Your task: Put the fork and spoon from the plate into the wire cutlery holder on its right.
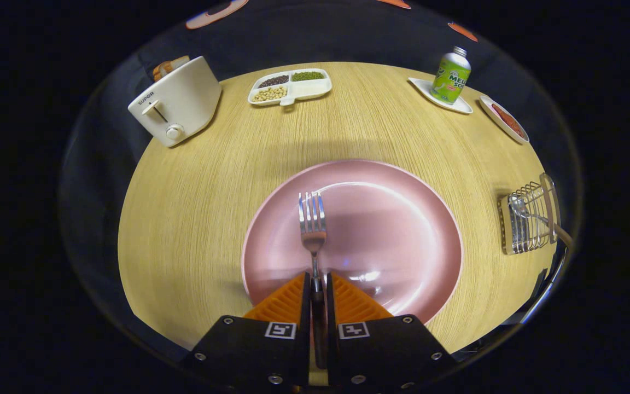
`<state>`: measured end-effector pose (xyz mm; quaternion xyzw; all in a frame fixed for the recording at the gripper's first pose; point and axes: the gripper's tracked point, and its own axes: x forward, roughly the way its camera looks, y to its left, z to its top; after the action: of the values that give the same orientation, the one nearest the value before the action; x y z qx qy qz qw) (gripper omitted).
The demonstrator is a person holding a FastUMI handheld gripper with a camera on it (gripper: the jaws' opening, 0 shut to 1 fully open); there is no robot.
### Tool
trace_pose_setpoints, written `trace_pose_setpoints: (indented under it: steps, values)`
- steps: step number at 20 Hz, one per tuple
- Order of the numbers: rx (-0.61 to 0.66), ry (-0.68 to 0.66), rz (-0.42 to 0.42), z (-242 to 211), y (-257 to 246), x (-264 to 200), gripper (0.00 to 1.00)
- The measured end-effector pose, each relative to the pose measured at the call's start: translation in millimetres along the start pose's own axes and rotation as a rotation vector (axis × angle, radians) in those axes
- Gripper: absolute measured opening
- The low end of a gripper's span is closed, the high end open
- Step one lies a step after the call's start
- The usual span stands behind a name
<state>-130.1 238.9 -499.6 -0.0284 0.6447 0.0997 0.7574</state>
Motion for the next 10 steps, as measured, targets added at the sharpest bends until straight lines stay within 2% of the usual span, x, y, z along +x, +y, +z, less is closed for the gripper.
trace_pose_setpoints:
  steps: [3,6,10]
  values:
    - [-0.016,0.026,0.017,-5.5,1.0,1.7,0.14]
    - [-0.013,0.054,0.053,-7.4,3.1,-1.9,0.06]
    - [-0.052,-0.007,0.059,8.1,-10.8,-21.5,0.05]
